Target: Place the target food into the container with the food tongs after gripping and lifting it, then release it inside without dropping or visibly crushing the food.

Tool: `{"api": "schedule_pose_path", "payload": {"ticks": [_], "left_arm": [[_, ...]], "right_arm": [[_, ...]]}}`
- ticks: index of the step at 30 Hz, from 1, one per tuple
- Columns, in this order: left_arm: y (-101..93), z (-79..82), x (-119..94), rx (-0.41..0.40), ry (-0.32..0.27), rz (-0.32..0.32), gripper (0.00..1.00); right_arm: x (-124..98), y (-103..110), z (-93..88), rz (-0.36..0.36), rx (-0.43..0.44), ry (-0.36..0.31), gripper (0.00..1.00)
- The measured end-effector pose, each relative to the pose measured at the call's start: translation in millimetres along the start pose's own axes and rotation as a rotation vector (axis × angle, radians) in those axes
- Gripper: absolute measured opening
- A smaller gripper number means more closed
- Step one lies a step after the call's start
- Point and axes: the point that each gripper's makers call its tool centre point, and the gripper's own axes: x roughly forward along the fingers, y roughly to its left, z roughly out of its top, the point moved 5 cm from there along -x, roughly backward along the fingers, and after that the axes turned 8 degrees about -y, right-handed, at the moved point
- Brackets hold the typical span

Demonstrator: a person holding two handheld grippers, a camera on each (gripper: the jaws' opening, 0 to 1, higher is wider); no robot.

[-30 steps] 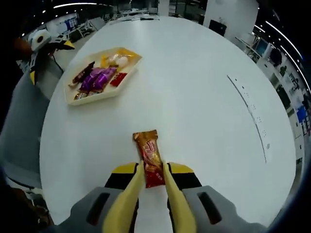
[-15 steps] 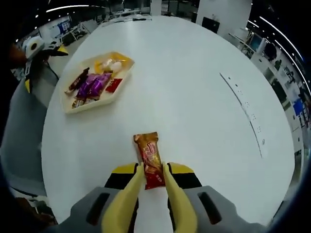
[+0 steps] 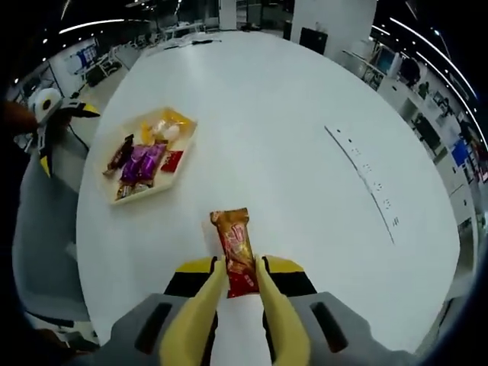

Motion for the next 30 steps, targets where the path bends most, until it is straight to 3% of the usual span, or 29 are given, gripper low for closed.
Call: {"api": "schedule_pose_path", "payload": {"ticks": [14, 30], "left_arm": [[2.5, 3.2, -2, 0.002, -0.027, 0.014, 0.99], [5.2, 8.4, -4, 0.000, -0.062, 0.030, 0.99]], "right_arm": [[-15, 1, 16.5, -0.036, -0.020, 0.003, 0.22], [-14, 20, 43.9, -0.039, -0.031, -0.021, 0.22]]}}
